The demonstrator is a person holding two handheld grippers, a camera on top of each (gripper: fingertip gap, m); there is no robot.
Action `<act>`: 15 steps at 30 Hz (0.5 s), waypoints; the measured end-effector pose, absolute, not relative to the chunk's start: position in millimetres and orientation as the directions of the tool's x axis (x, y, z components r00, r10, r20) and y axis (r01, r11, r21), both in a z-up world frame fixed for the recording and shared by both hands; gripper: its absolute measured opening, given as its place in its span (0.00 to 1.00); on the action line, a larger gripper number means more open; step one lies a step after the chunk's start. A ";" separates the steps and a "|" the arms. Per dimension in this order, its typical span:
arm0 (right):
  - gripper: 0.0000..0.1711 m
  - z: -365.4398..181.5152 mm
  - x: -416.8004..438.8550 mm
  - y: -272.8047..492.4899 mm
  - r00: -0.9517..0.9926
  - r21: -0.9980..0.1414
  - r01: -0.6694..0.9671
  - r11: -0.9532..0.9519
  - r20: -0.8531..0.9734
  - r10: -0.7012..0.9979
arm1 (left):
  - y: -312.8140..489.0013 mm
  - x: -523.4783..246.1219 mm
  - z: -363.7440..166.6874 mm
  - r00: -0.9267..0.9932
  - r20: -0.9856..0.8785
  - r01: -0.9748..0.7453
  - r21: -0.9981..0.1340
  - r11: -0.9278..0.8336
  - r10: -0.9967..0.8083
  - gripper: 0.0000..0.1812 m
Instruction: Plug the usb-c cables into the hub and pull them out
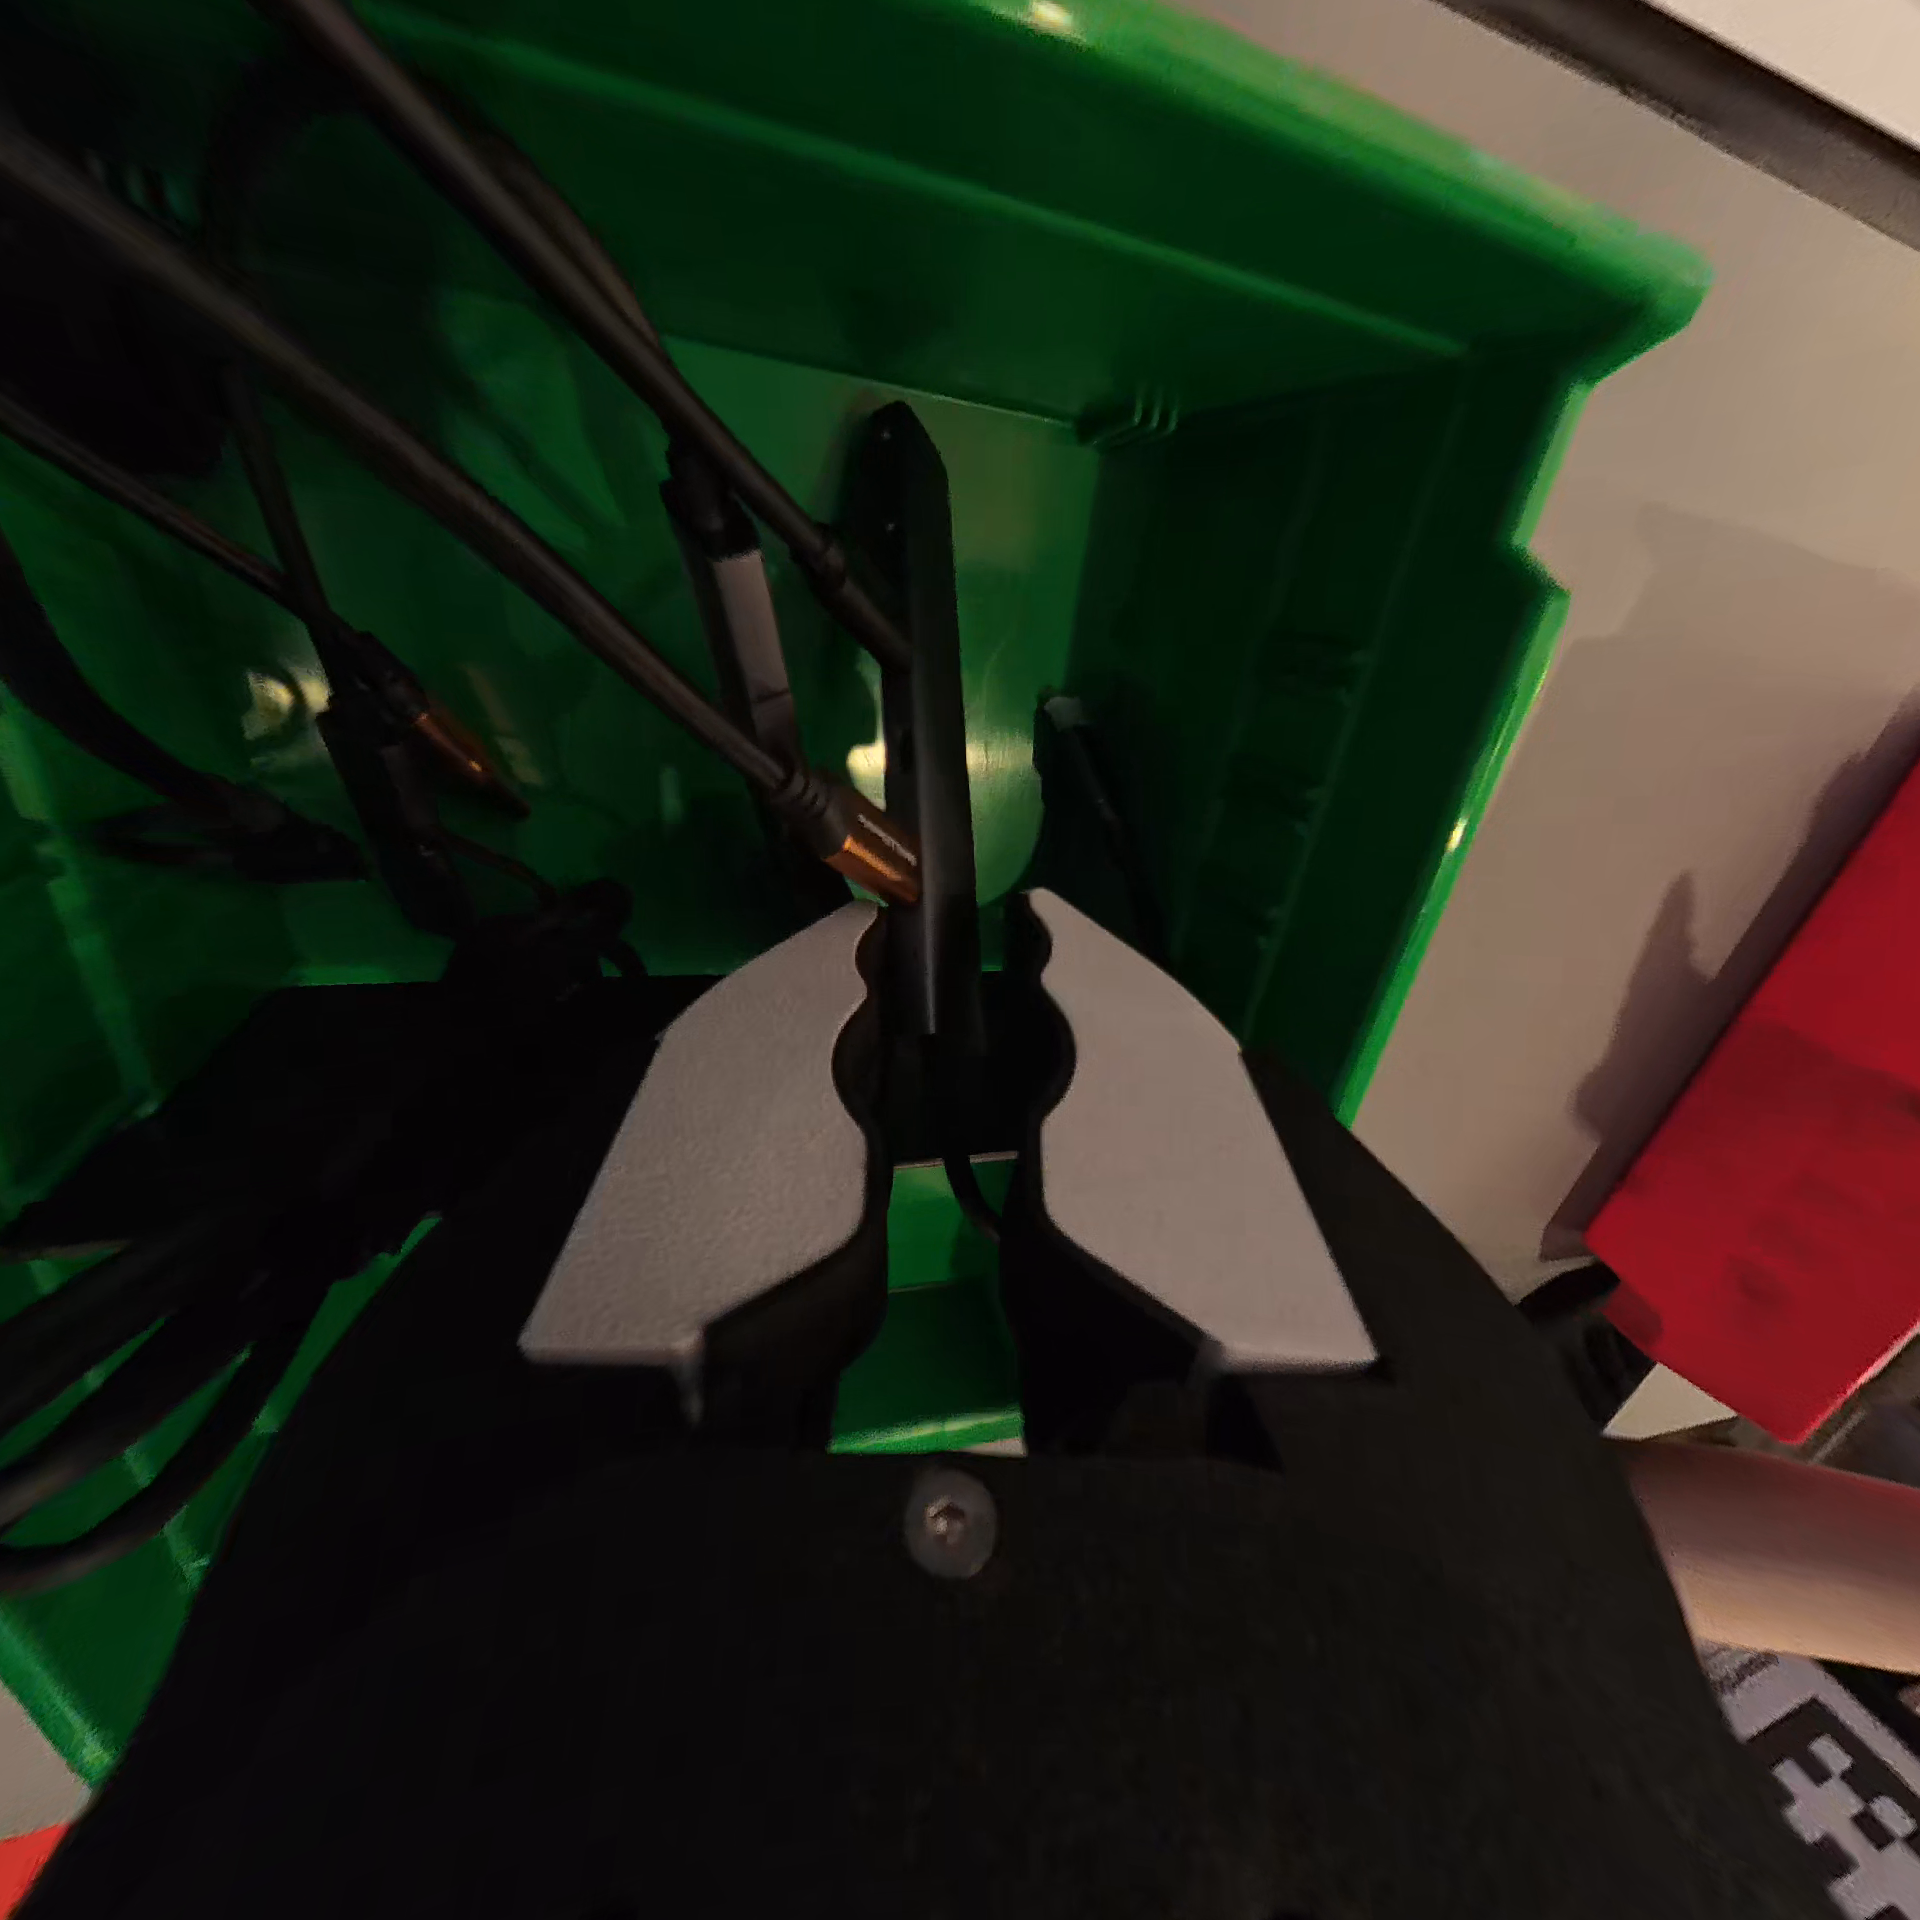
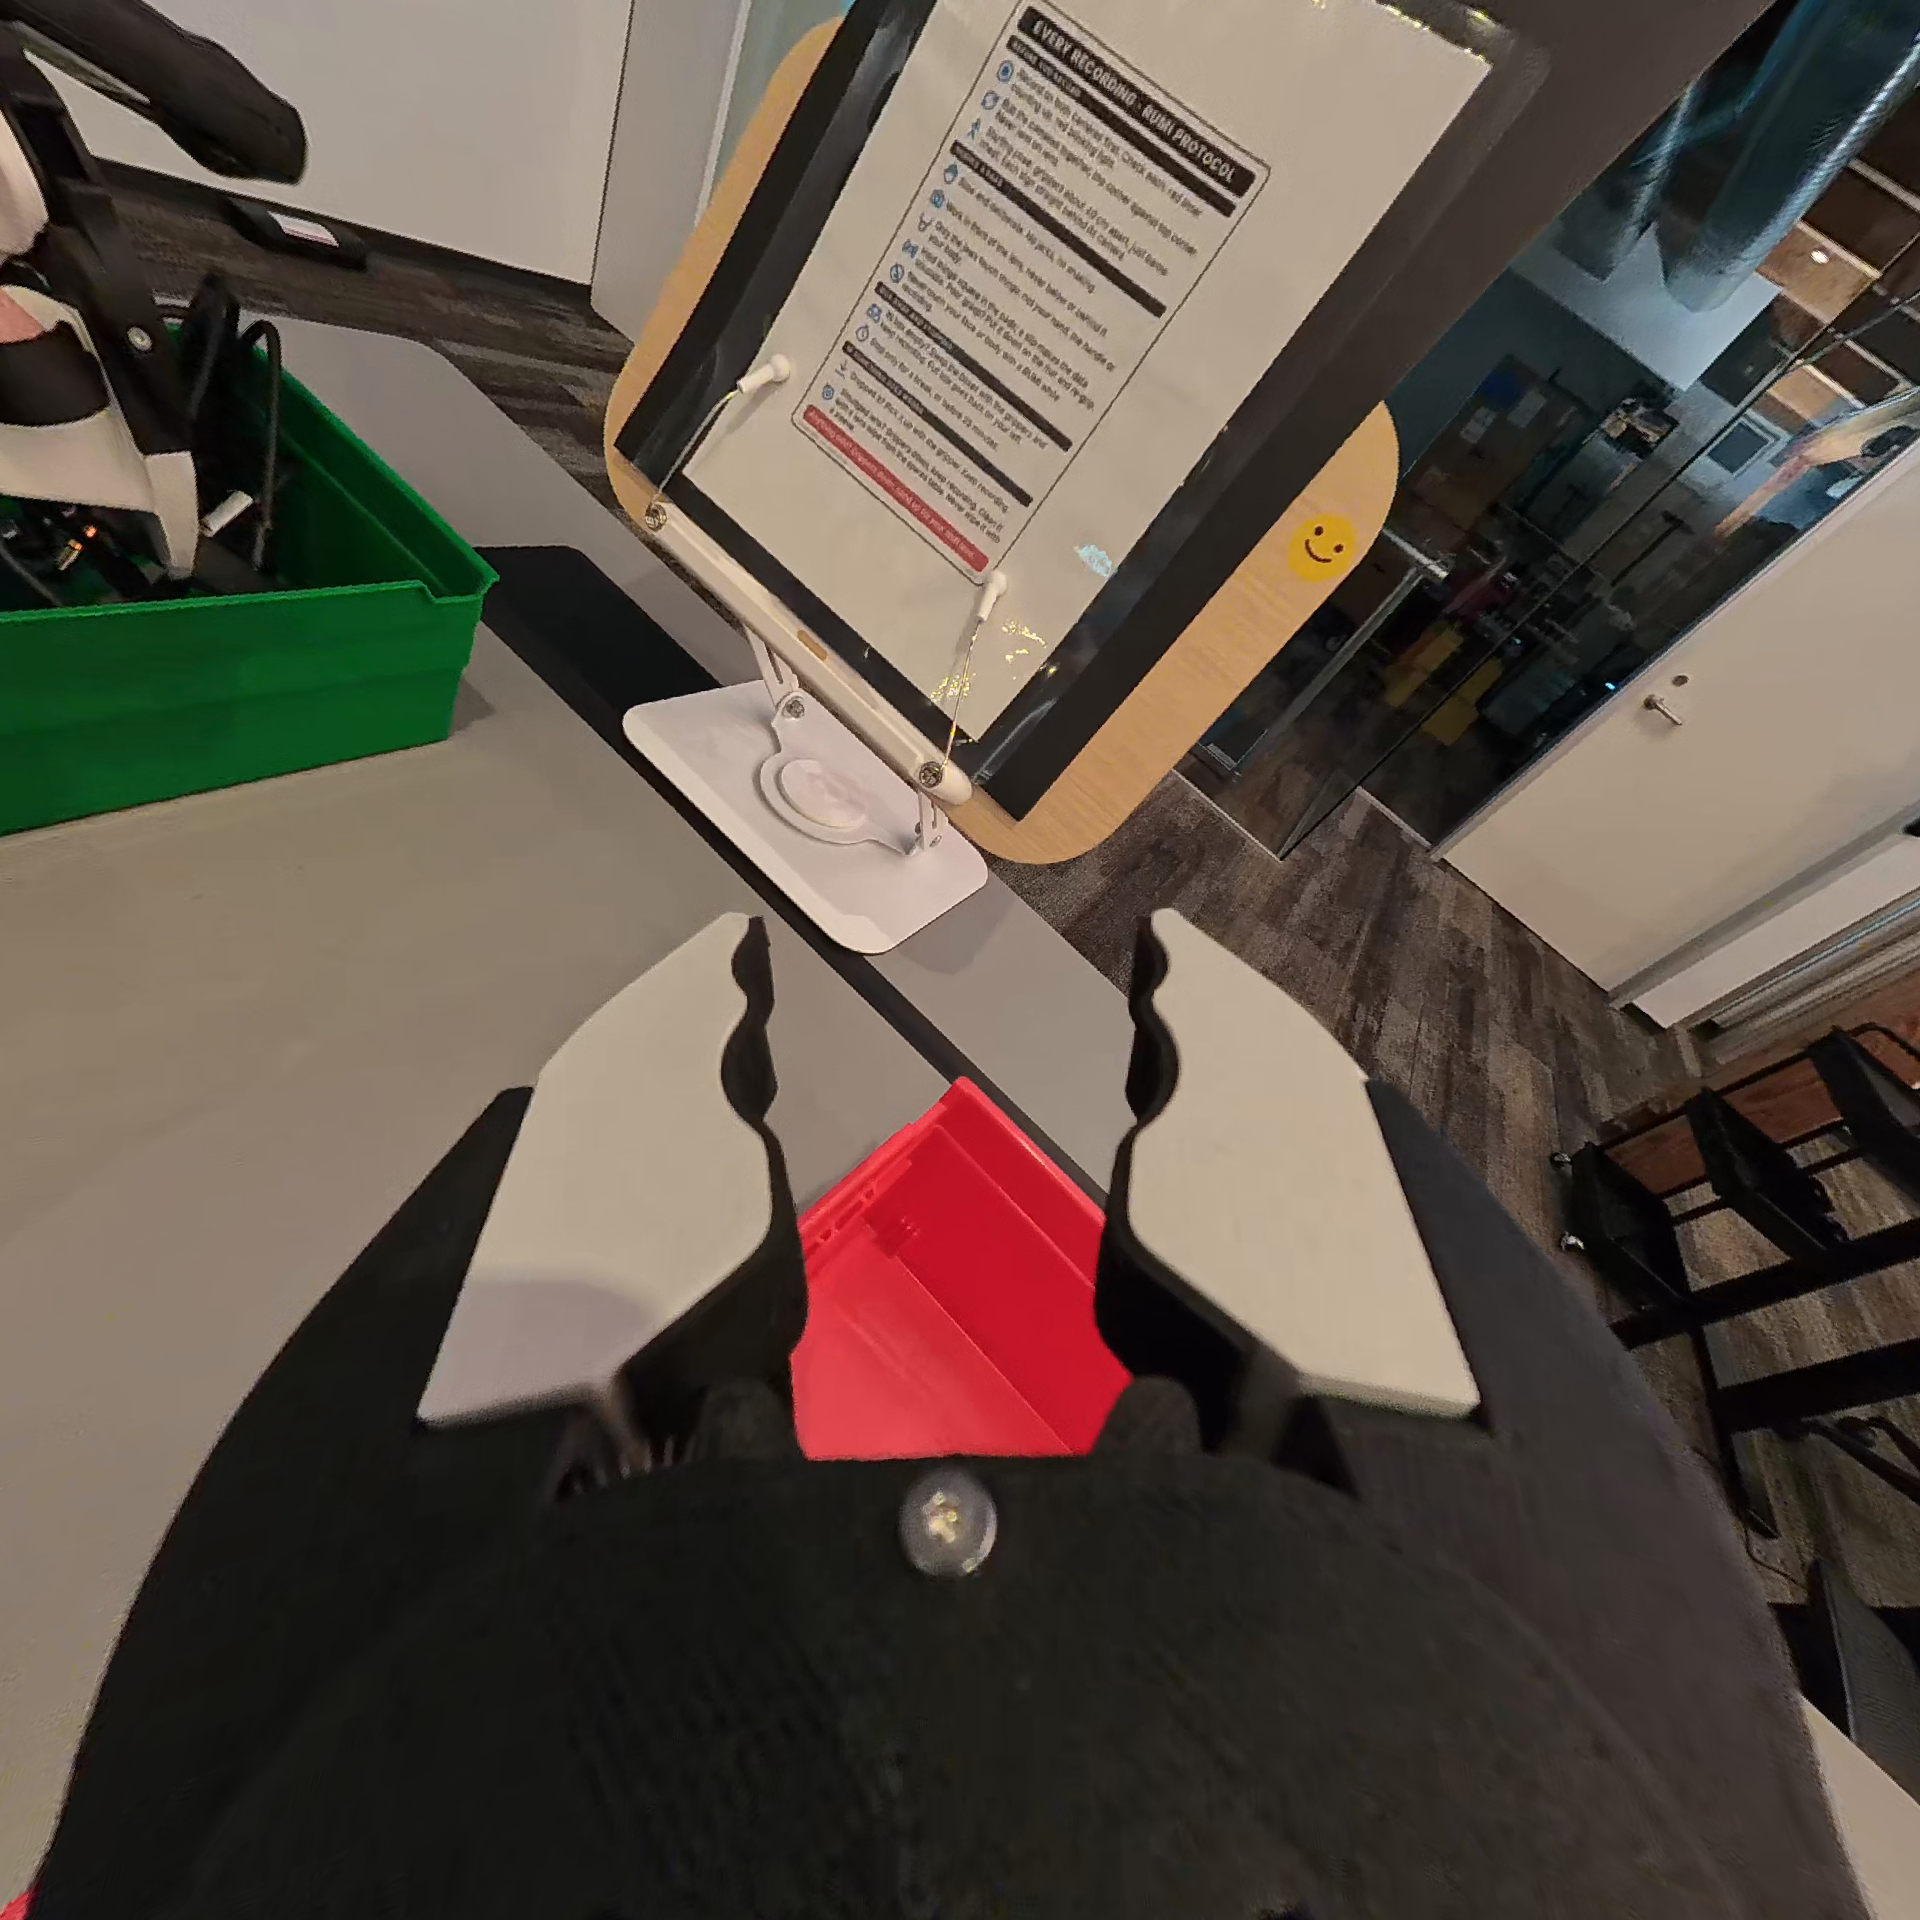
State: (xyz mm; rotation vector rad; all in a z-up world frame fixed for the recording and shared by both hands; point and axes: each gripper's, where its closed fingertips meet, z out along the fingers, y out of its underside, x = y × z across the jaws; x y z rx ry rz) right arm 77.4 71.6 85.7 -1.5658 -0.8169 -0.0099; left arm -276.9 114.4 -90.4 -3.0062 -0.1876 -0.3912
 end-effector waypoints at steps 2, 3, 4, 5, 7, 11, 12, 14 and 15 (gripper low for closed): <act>0.39 85.0 76.9 71.5 0.741 -0.866 0.495 0.064 0.459 0.490 | 112.4 -276.3 -91.1 0.960 0.266 0.107 -0.067 -0.992 0.086 0.08; 0.39 84.7 77.2 72.0 0.741 -0.865 0.498 0.063 0.462 0.487 | 111.9 -276.0 -90.4 0.958 0.274 0.107 -0.062 -0.992 0.086 0.08; 0.39 84.0 77.3 72.2 0.740 -0.863 0.502 0.061 0.465 0.487 | 112.2 -274.7 -88.8 0.953 0.289 0.112 -0.064 -0.992 0.089 0.08; 0.39 83.3 77.3 72.3 0.738 -0.860 0.506 0.058 0.467 0.488 | 112.2 -273.7 -86.6 0.949 0.304 0.112 -0.065 -0.992 0.087 0.08; 0.39 82.6 76.5 72.4 0.732 -0.855 0.515 0.060 0.475 0.488 | 111.3 -274.4 -80.4 0.946 0.315 0.099 -0.068 -0.993 0.073 0.07; 0.39 82.5 73.7 72.2 0.722 -0.848 0.526 0.067 0.487 0.491 | 108.2 -275.7 -60.4 0.939 0.343 0.076 -0.094 -0.993 0.039 0.07; 0.39 82.0 72.6 72.2 0.719 -0.846 0.528 0.068 0.489 0.494 | 107.1 -275.4 -54.1 0.936 0.352 0.069 -0.103 -0.992 0.028 0.07; 0.39 80.3 71.1 72.2 0.712 -0.840 0.539 0.067 0.496 0.497 | 103.2 -276.6 -42.3 0.935 0.355 0.049 -0.117 -0.992 0.004 0.07; 0.39 79.4 70.3 72.1 0.707 -0.835 0.546 0.066 0.502 0.498 | 99.8 -277.5 -36.9 0.936 0.351 0.033 -0.118 -0.992 -0.011 0.07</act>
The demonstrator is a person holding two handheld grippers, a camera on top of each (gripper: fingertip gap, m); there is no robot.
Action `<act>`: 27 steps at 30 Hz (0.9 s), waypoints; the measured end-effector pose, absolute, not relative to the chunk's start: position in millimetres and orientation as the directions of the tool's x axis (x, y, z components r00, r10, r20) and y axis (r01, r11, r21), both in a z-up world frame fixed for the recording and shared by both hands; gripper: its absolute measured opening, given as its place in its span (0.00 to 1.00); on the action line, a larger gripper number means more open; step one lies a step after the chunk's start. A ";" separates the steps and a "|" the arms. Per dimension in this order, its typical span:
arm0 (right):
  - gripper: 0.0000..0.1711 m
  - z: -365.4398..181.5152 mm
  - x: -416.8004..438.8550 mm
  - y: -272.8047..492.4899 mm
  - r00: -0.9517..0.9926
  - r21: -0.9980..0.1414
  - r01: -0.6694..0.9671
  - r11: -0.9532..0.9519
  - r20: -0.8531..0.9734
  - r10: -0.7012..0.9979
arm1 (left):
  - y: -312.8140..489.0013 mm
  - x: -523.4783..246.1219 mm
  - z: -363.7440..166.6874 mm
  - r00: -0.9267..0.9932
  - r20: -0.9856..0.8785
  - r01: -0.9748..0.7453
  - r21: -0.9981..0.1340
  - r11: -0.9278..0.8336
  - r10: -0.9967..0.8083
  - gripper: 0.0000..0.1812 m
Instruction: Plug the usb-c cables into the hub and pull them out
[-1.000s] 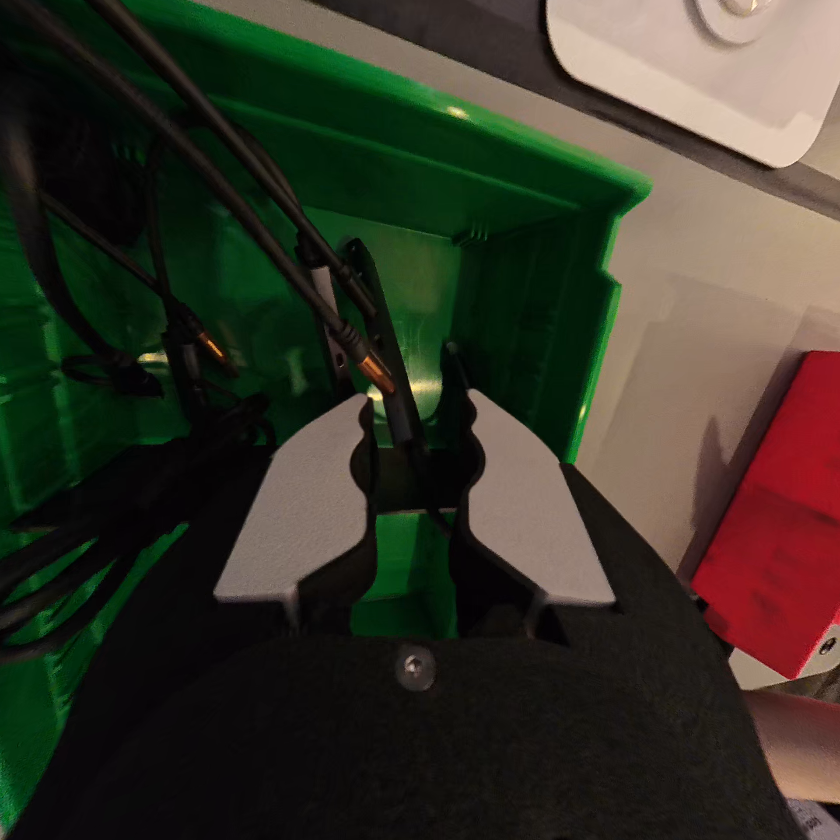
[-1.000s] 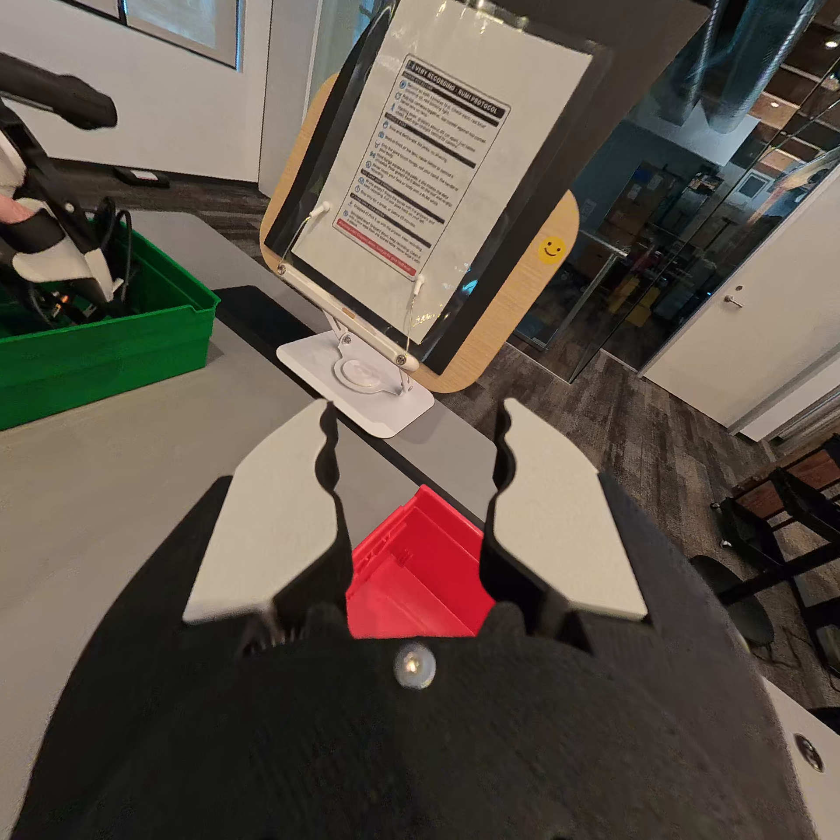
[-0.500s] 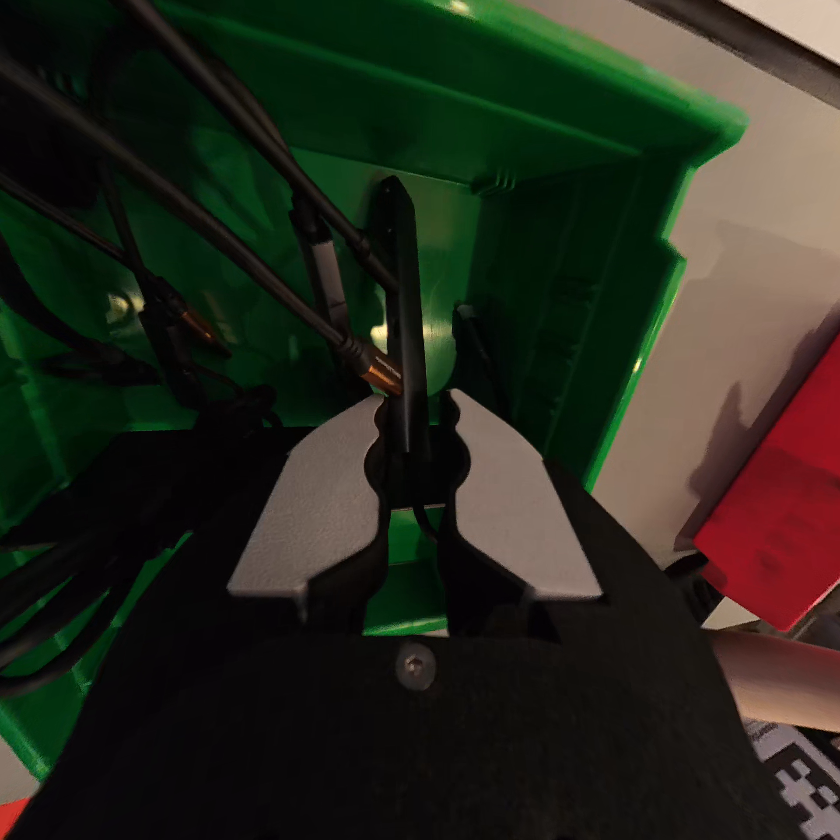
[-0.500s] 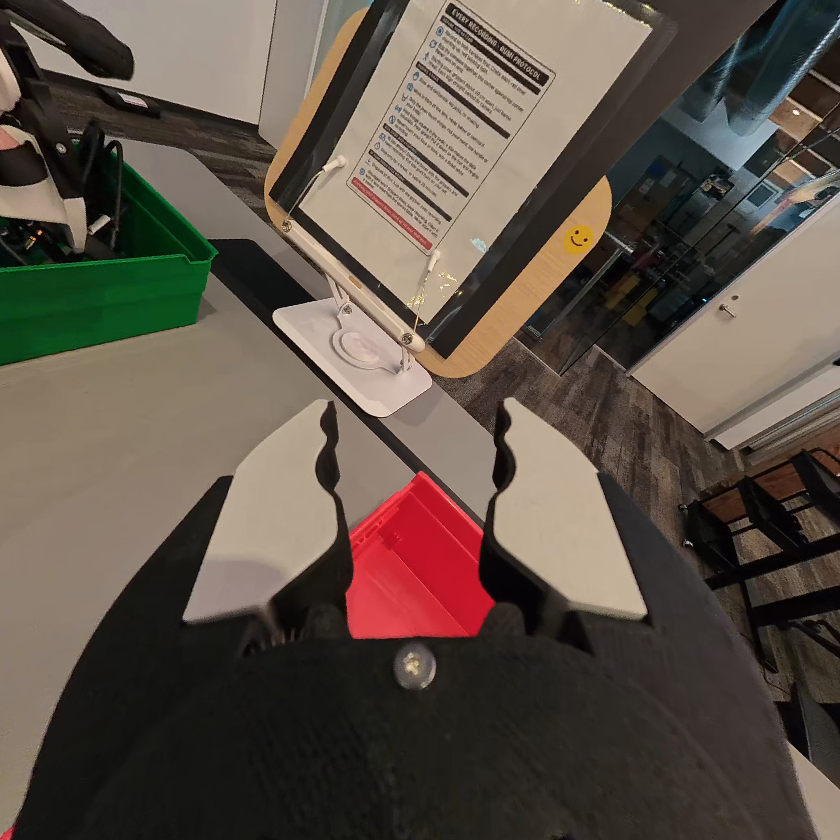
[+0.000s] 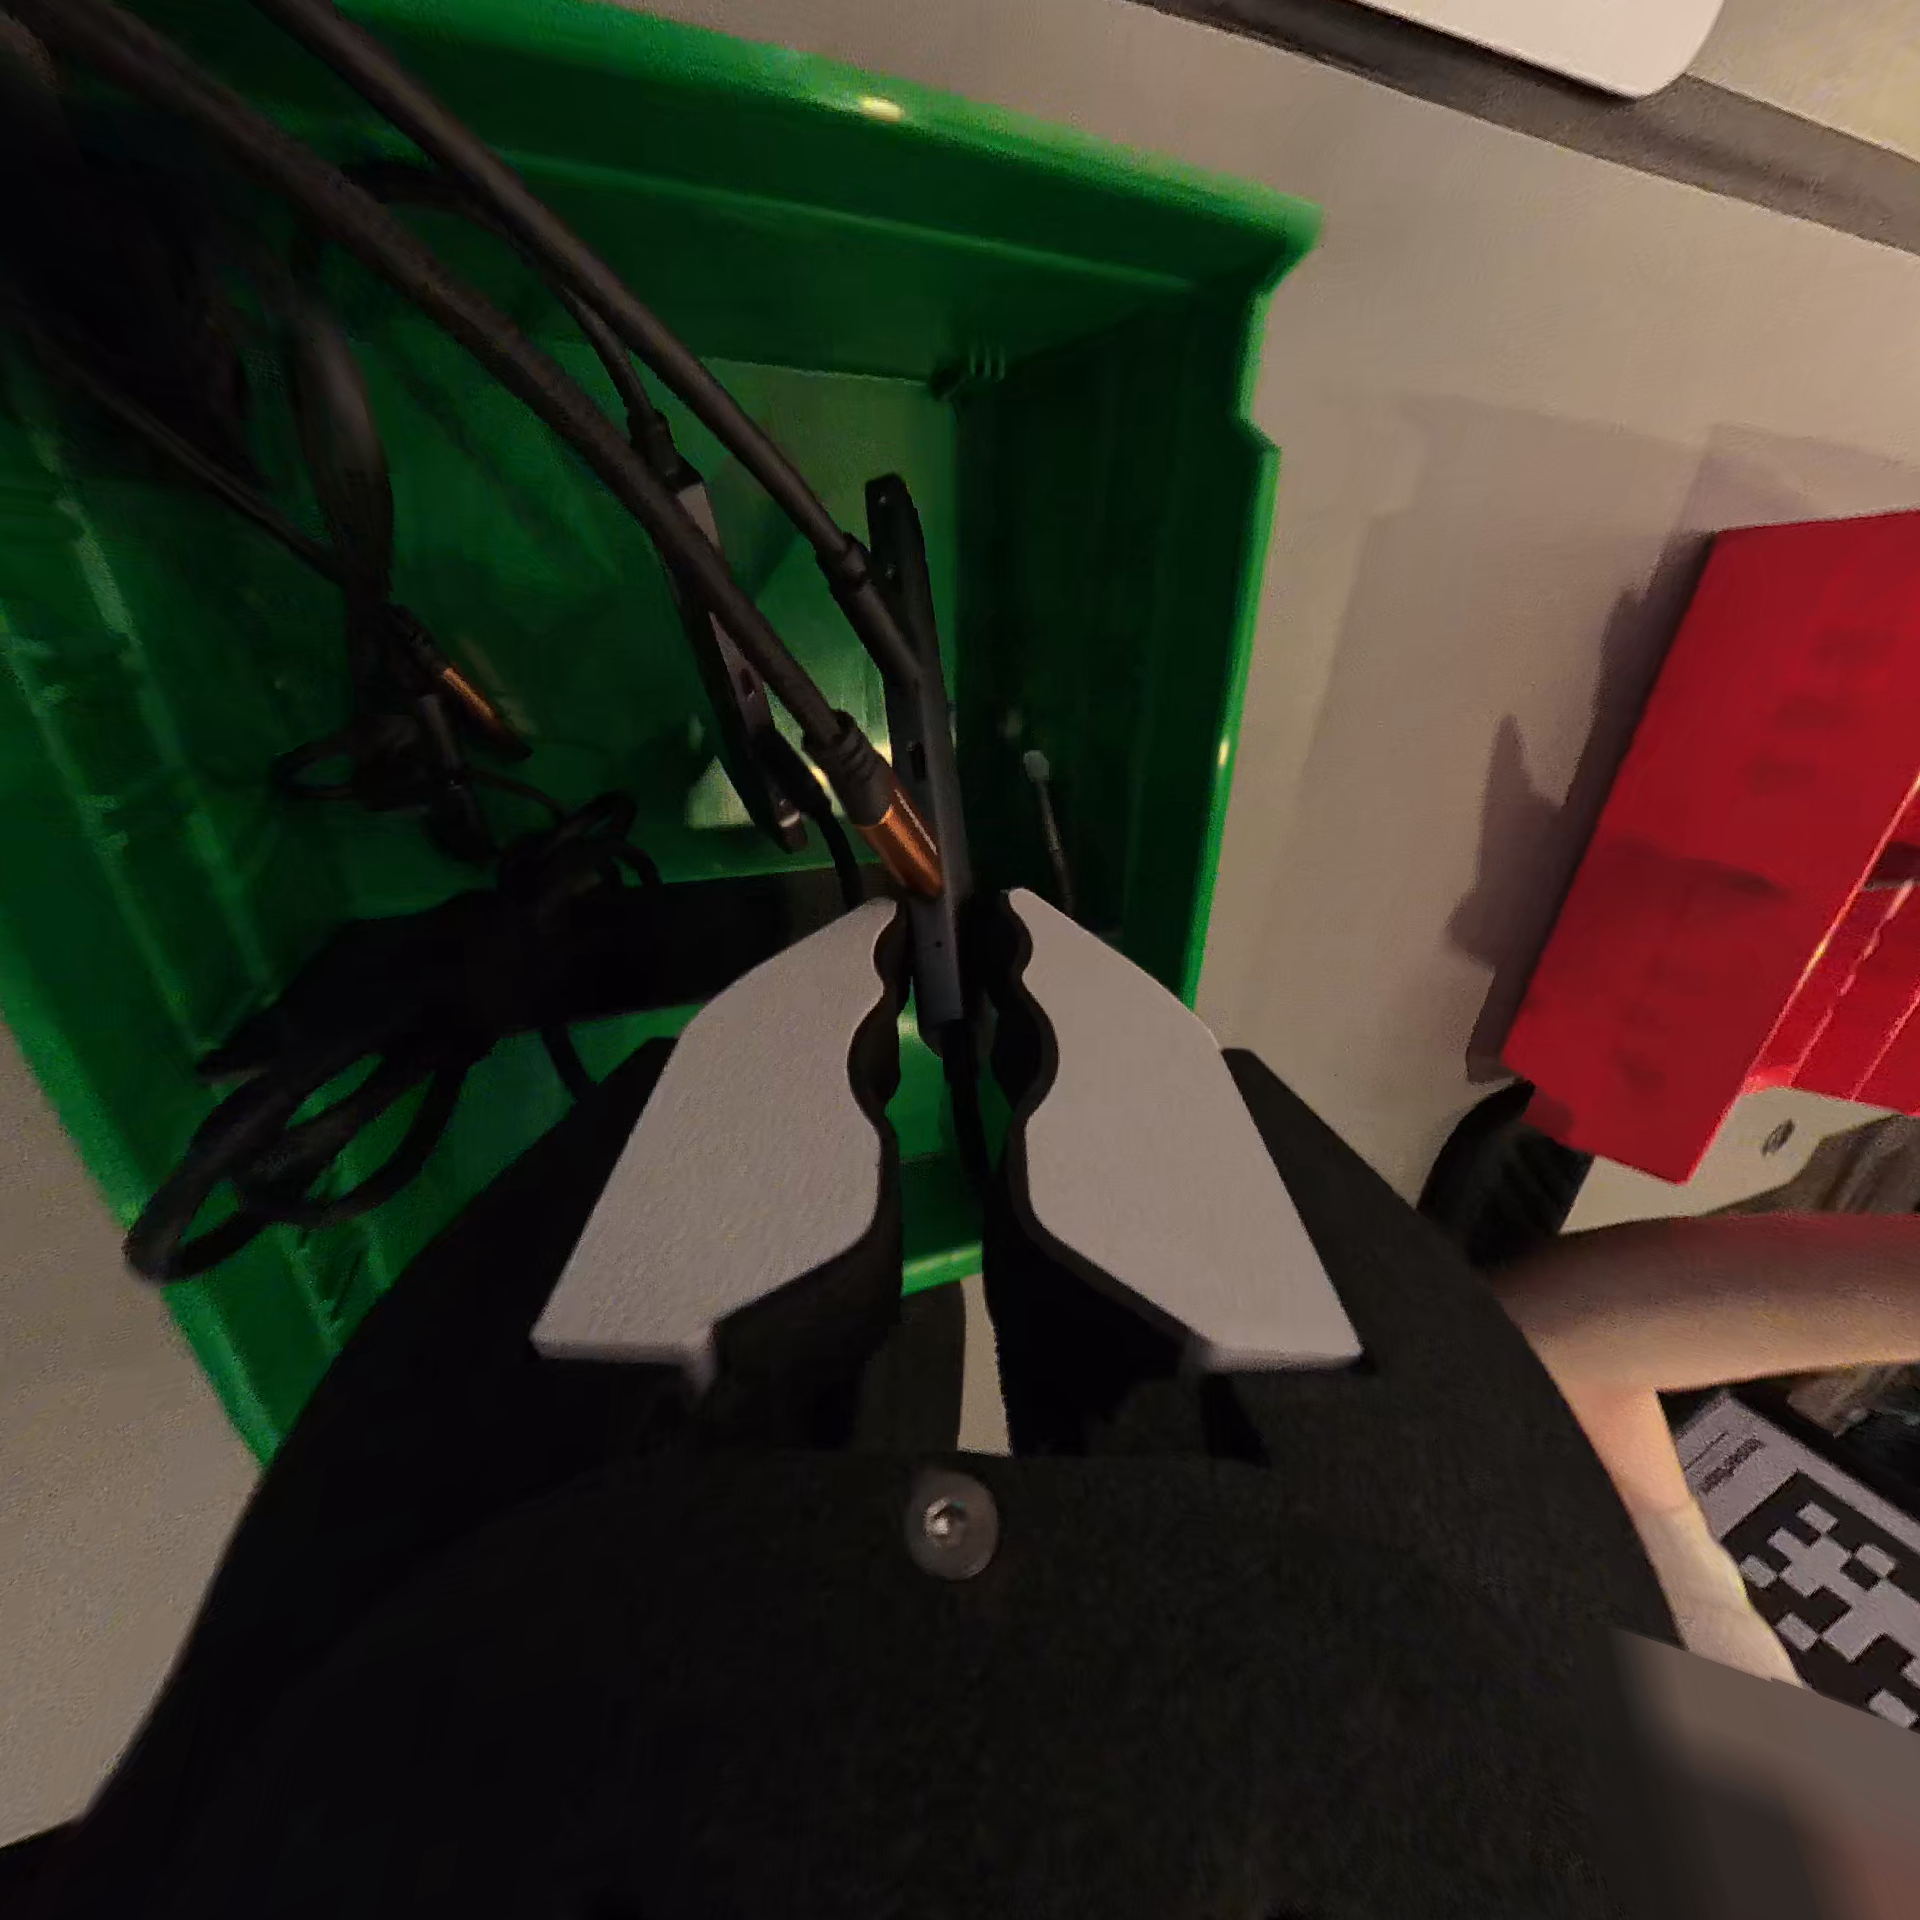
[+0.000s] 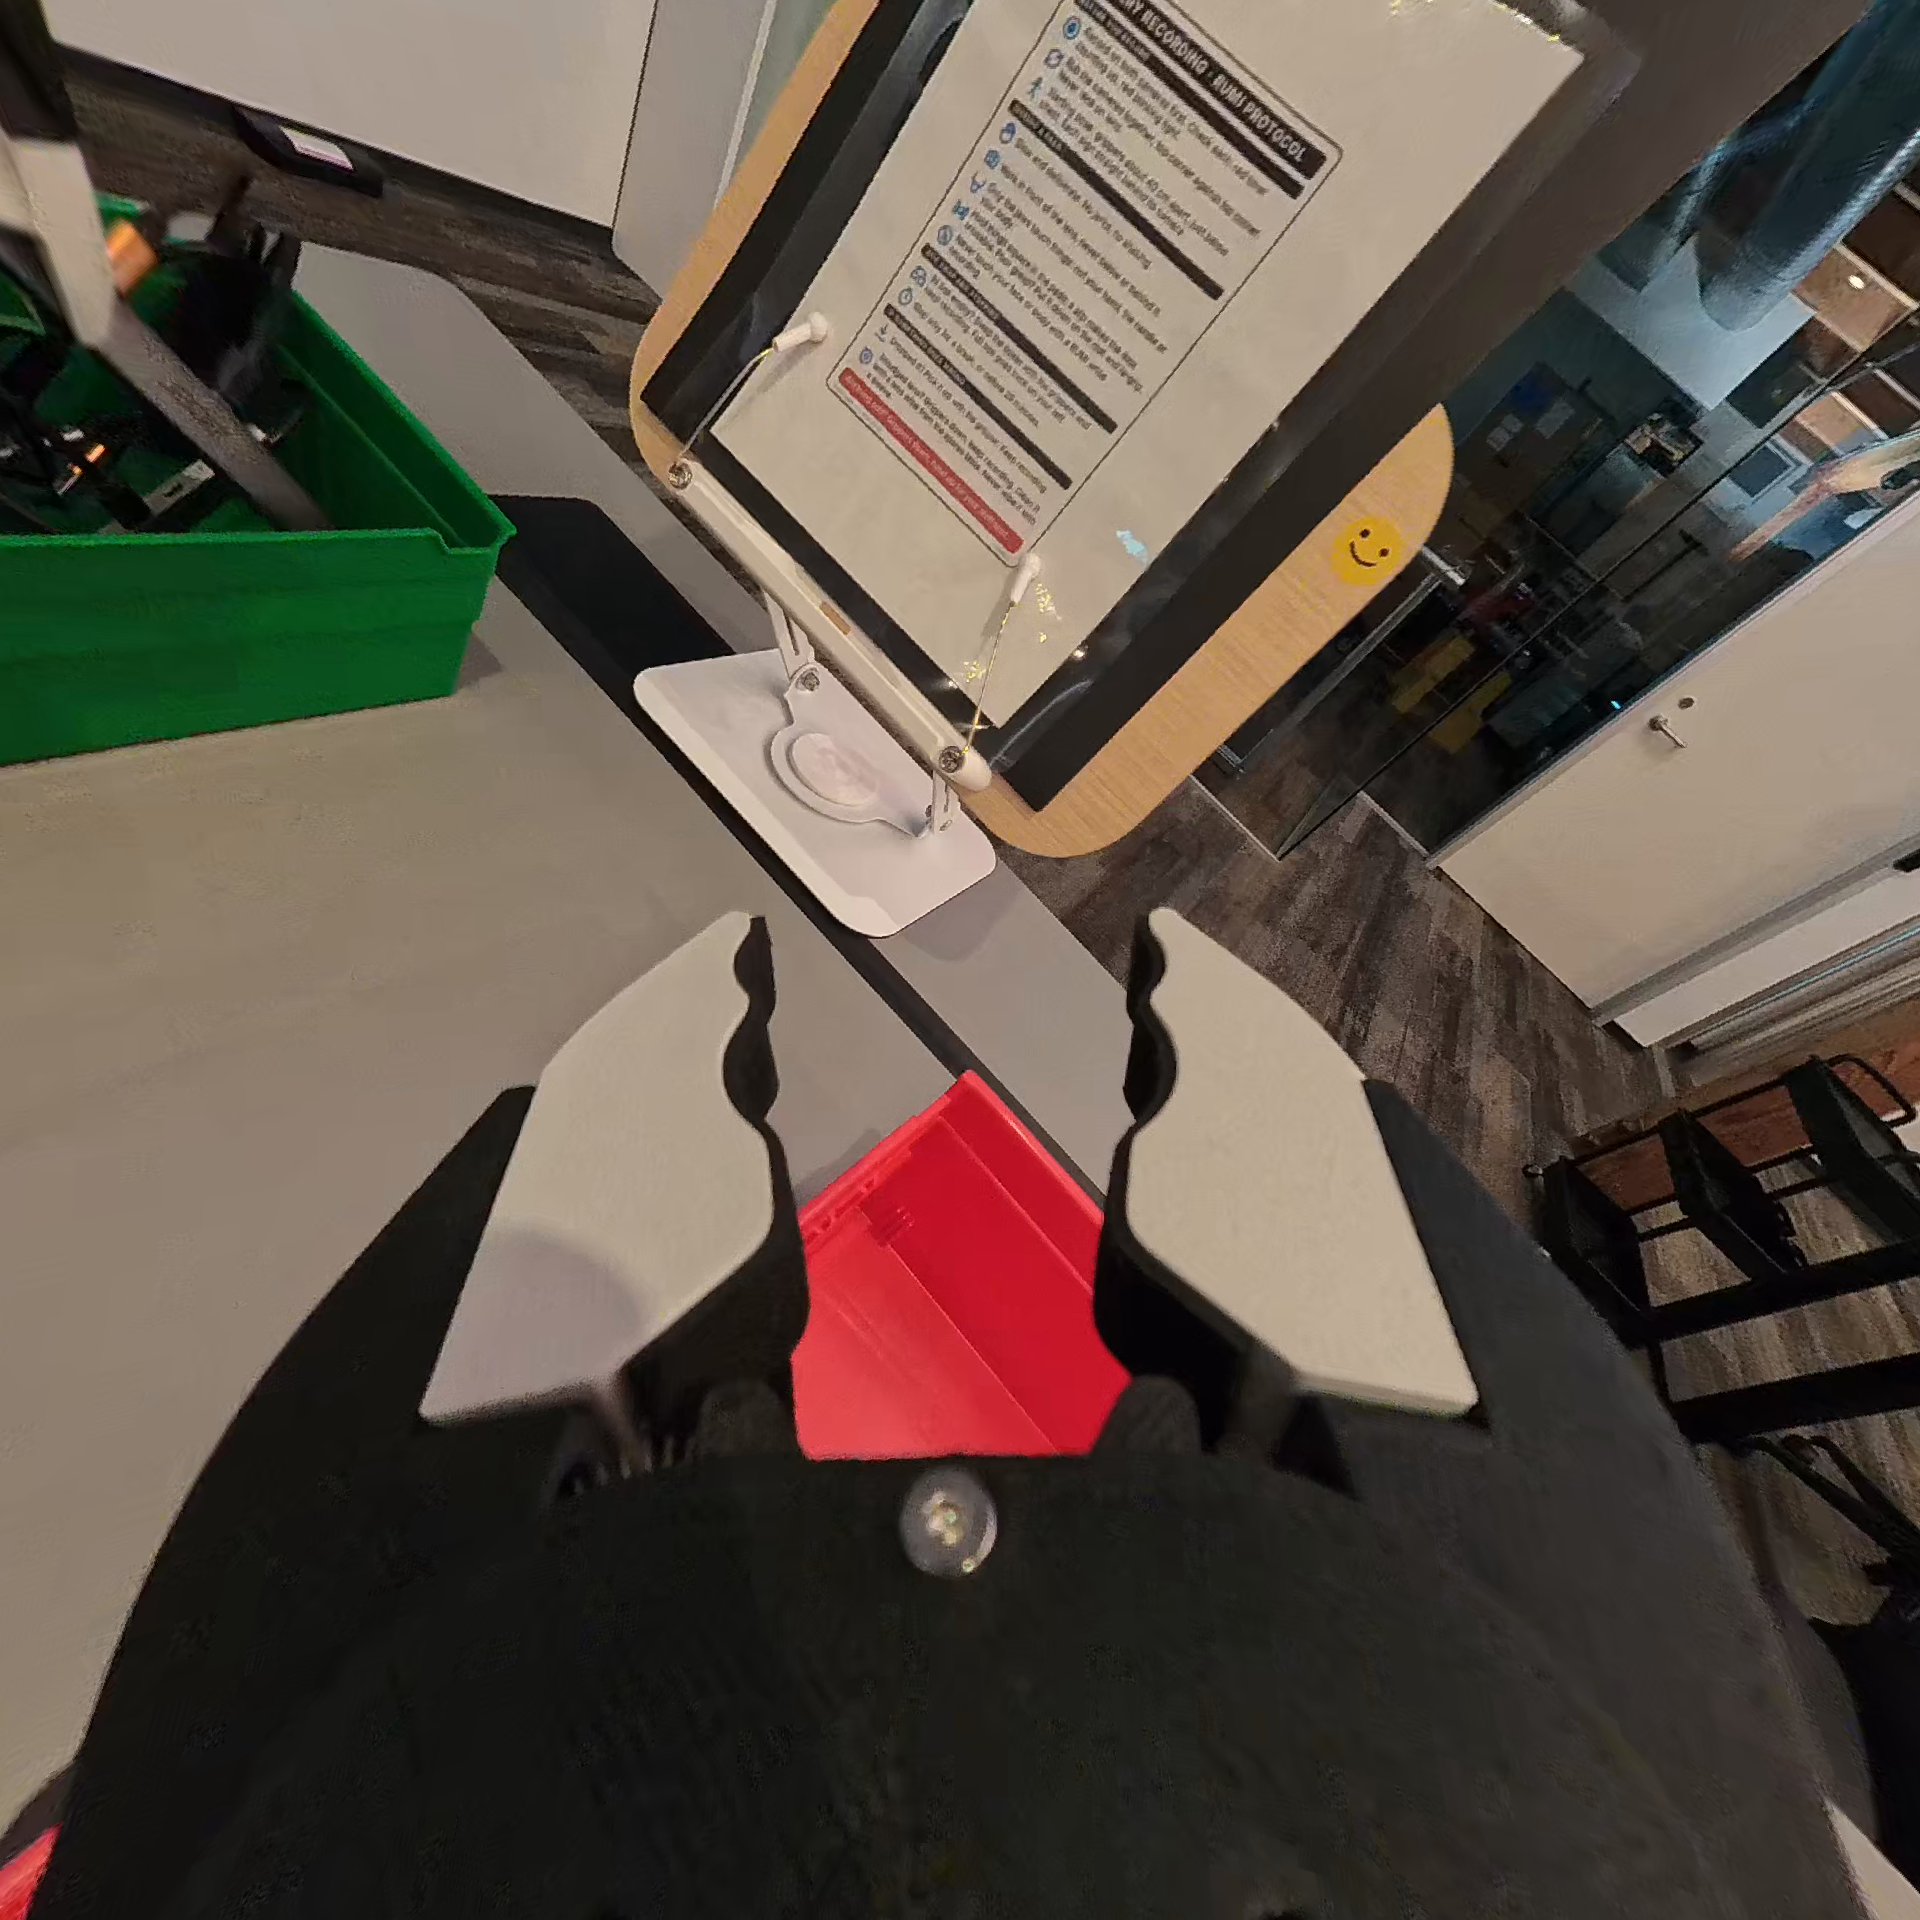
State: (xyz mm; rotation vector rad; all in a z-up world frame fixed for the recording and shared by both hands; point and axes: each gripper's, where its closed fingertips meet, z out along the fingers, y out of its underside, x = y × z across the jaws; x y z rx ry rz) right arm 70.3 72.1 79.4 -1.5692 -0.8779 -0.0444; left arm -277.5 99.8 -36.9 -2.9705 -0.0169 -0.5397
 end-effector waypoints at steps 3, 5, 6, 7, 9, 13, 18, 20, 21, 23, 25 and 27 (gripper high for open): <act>0.39 77.1 67.1 71.6 0.692 -0.820 0.568 0.068 0.520 0.501 | 88.5 -281.3 -20.0 0.945 0.319 -0.035 -0.127 -0.991 -0.075 0.07; 0.39 76.1 64.5 71.6 0.683 -0.813 0.577 0.070 0.529 0.503 | 83.1 -285.0 -7.5 0.950 0.289 -0.079 -0.150 -0.986 -0.120 0.06; 0.39 75.3 62.9 71.6 0.679 -0.811 0.581 0.071 0.531 0.507 | 80.9 -286.2 -0.9 0.950 0.275 -0.106 -0.164 -0.981 -0.149 0.06; 0.39 74.2 61.4 71.7 0.675 -0.808 0.586 0.070 0.534 0.510 | 79.4 -288.2 5.9 0.952 0.257 -0.125 -0.178 -0.976 -0.169 0.06; 0.39 71.7 58.7 72.0 0.664 -0.798 0.599 0.069 0.543 0.514 | 76.4 -291.4 18.7 0.948 0.207 -0.201 -0.206 -0.958 -0.243 0.06; 0.39 67.7 53.1 72.1 0.643 -0.779 0.623 0.072 0.562 0.521 | 69.4 -303.0 38.1 0.910 0.006 -0.404 -0.212 -0.890 -0.415 0.05; 0.39 63.8 45.3 72.3 0.621 -0.759 0.646 0.076 0.581 0.527 | 71.2 -311.5 65.6 0.762 -0.320 -0.630 -0.162 -0.760 -0.563 0.06; 0.39 62.4 41.9 72.1 0.610 -0.751 0.655 0.080 0.589 0.530 | 74.6 -314.3 80.0 0.640 -0.472 -0.723 -0.101 -0.683 -0.607 0.06; 0.39 61.7 40.5 72.1 0.606 -0.747 0.660 0.081 0.592 0.531 | 75.6 -314.4 87.0 0.596 -0.523 -0.744 -0.075 -0.664 -0.609 0.06; 0.39 60.4 38.2 72.1 0.599 -0.741 0.666 0.084 0.598 0.533 | 75.9 -307.8 97.1 0.558 -0.558 -0.769 -0.071 -0.635 -0.614 0.06; 0.39 58.9 36.6 72.0 0.592 -0.736 0.671 0.085 0.602 0.536 | 76.7 -302.0 108.1 0.540 -0.584 -0.781 -0.080 -0.619 -0.606 0.06; 0.39 58.5 35.8 72.1 0.588 -0.732 0.675 0.087 0.606 0.536 | 80.7 -301.7 125.4 0.455 -0.667 -0.815 -0.045 -0.578 -0.590 0.06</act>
